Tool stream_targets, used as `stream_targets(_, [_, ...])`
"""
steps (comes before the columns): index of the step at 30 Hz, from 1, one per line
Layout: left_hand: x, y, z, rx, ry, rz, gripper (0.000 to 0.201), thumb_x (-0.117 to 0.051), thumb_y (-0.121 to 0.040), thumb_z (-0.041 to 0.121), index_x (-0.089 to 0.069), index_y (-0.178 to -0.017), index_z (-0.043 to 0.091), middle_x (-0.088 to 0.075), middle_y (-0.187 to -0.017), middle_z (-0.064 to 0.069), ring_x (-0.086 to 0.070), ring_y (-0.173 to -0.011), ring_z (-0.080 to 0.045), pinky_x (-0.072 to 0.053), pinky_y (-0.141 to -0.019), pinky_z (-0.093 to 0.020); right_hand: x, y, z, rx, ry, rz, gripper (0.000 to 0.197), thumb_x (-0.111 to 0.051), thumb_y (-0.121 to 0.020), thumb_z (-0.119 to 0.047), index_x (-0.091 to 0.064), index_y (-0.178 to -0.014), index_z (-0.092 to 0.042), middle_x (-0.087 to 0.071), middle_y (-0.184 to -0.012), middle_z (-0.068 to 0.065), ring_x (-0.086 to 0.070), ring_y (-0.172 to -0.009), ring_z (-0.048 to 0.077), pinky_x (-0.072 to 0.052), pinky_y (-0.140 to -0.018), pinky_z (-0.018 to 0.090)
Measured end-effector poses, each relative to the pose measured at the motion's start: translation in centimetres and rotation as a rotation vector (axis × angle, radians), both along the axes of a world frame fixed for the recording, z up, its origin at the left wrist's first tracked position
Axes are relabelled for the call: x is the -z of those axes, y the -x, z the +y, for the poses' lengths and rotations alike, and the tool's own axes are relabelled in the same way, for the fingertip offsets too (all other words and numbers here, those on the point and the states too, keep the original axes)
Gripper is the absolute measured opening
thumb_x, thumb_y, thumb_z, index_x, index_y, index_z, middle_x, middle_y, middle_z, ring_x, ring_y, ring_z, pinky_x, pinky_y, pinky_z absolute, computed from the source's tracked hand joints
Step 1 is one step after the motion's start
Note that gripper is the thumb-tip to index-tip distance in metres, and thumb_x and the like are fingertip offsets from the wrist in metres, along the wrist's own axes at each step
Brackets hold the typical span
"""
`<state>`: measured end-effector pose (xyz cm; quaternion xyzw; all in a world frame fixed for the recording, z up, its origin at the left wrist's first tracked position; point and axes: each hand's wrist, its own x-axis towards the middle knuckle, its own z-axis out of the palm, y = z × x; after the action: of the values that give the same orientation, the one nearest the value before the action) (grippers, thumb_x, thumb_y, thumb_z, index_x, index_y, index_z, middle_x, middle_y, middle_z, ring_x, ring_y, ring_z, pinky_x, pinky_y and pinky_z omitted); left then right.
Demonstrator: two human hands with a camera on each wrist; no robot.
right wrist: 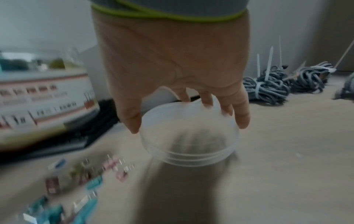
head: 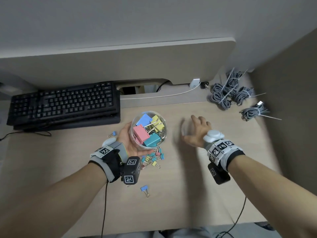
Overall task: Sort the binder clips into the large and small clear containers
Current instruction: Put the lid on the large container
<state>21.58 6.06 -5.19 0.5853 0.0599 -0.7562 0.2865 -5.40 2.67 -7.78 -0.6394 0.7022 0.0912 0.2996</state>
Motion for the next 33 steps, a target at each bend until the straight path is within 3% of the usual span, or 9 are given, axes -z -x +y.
stream_targets(4, [-0.3, -1.5, 0.5, 0.009, 0.015, 0.012, 0.077, -0.043, -0.083, 0.075, -0.063, -0.124, 0.013, -0.069, -0.119, -0.022, -0.066, -0.105, -0.046, -0.054, -0.086, -0.059, -5.0, -3.3, -1.3, 0.041, 0.088, -0.288, 0.097, -0.066, -0.073, -0.055, -0.019, -0.153, -0.028, -0.027, -0.154, 0.006, -0.033, -0.138, 0.033, -0.031, -0.112, 0.04])
stream_targets(9, [-1.1, -3.6, 1.2, 0.012, 0.014, -0.001, 0.077, -0.048, -0.082, 0.073, -0.063, -0.126, 0.012, -0.07, -0.118, -0.021, -0.068, -0.104, -0.045, -0.052, -0.091, -0.06, -10.3, -9.4, 0.0, -0.147, 0.138, -0.495, 0.094, -0.071, -0.078, -0.053, -0.019, -0.153, -0.027, -0.026, -0.156, -0.002, -0.029, -0.142, 0.02, -0.025, -0.114, 0.03])
stream_targets(13, [-1.9, -5.9, 2.0, 0.037, 0.048, 0.008, 0.076, -0.047, -0.085, 0.073, -0.063, -0.126, 0.012, -0.069, -0.119, -0.023, -0.068, -0.101, -0.047, -0.053, -0.09, -0.062, -11.6, -14.5, 2.3, -0.395, 0.232, -0.384, 0.1, -0.073, -0.071, -0.055, -0.021, -0.152, -0.026, -0.029, -0.155, 0.001, -0.034, -0.137, 0.027, -0.035, -0.112, 0.041])
stream_targets(20, [-2.3, -9.1, 3.6, 0.056, 0.042, -0.008, 0.074, -0.052, -0.083, 0.074, -0.066, -0.123, 0.014, -0.064, -0.129, -0.021, -0.066, -0.108, -0.045, -0.053, -0.084, -0.067, -12.1, -18.1, 4.5, -0.62, 0.272, -0.219, 0.103, -0.068, -0.069, -0.061, -0.017, -0.151, -0.028, -0.022, -0.157, 0.002, -0.027, -0.139, 0.028, -0.038, -0.106, 0.046])
stream_targets(24, [-2.7, -10.1, 4.2, 0.069, 0.057, -0.026, 0.075, -0.051, -0.084, 0.074, -0.066, -0.123, 0.011, -0.068, -0.121, -0.022, -0.072, -0.09, -0.042, -0.057, -0.076, -0.062, -12.3, -19.4, 5.1, -0.713, 0.293, -0.165, 0.101, -0.063, -0.068, -0.063, -0.015, -0.15, -0.03, -0.02, -0.157, 0.003, -0.025, -0.139, 0.028, -0.041, -0.103, 0.047])
stream_targets(30, [-3.3, -10.7, 4.4, 0.102, 0.099, -0.026, 0.069, -0.052, -0.087, 0.07, -0.064, -0.123, 0.012, -0.072, -0.111, -0.023, -0.073, -0.086, -0.044, -0.058, -0.072, -0.06, -12.4, -19.8, 5.6, -0.56, 0.266, -0.265, 0.105, -0.073, -0.064, -0.058, -0.018, -0.15, -0.034, -0.025, -0.153, 0.001, -0.027, -0.138, 0.027, -0.041, -0.105, 0.041])
stream_targets(33, [-3.4, -10.7, 4.4, 0.134, 0.149, -0.003, 0.067, -0.05, -0.088, 0.069, -0.064, -0.126, 0.016, -0.071, -0.115, -0.022, -0.071, -0.093, -0.045, -0.057, -0.074, -0.059, -12.6, -20.0, 6.0, -0.465, 0.272, -0.259, 0.105, -0.073, -0.062, -0.059, -0.018, -0.148, -0.036, -0.026, -0.15, -0.001, -0.028, -0.136, 0.025, -0.044, -0.101, 0.042])
